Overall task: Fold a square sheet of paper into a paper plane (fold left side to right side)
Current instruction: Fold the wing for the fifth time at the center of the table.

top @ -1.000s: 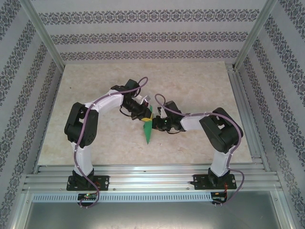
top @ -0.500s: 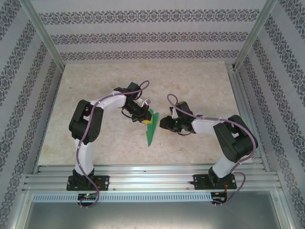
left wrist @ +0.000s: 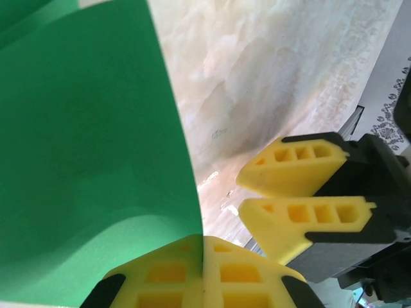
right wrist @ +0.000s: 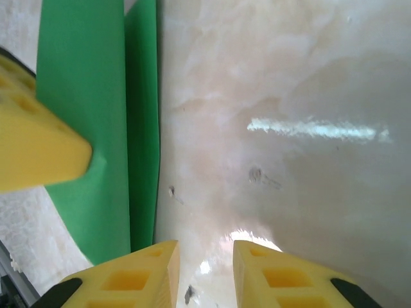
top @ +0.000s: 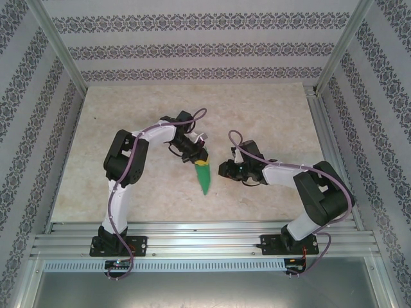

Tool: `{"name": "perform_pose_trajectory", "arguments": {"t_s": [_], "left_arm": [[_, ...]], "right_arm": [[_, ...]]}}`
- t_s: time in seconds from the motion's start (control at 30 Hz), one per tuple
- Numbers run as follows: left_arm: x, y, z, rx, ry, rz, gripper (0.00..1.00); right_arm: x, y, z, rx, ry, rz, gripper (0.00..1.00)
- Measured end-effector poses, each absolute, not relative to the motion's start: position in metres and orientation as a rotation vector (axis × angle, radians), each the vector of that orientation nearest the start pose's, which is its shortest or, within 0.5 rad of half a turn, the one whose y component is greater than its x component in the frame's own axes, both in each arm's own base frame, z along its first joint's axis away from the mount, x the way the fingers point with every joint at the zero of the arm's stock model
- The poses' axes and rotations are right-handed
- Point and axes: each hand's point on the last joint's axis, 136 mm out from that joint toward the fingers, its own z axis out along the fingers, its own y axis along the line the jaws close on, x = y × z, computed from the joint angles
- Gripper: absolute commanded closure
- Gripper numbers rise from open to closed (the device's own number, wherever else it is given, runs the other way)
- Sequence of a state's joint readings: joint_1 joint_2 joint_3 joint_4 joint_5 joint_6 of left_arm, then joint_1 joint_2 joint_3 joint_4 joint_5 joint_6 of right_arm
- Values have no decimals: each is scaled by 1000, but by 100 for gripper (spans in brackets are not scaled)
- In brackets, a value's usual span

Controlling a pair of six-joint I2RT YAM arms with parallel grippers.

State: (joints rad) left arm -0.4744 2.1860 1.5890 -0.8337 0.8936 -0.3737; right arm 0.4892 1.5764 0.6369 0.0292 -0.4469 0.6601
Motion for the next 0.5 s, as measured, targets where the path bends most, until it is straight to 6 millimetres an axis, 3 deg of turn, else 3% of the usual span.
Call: {"name": "perform_pose_trajectory", "arguments": {"t_s": [0.2, 0.33, 0.5], "left_arm": [[328, -322, 54, 328, 3037, -1463, 100], [323, -320, 47, 362, 3049, -1472, 100], [323, -318, 49, 397, 3027, -1496, 100]], "right_arm": [[271, 240, 47, -31, 2626, 1021, 72], [262, 249, 57, -81, 2598, 1004, 59], [236, 266, 61, -221, 2601, 815, 36]]}}
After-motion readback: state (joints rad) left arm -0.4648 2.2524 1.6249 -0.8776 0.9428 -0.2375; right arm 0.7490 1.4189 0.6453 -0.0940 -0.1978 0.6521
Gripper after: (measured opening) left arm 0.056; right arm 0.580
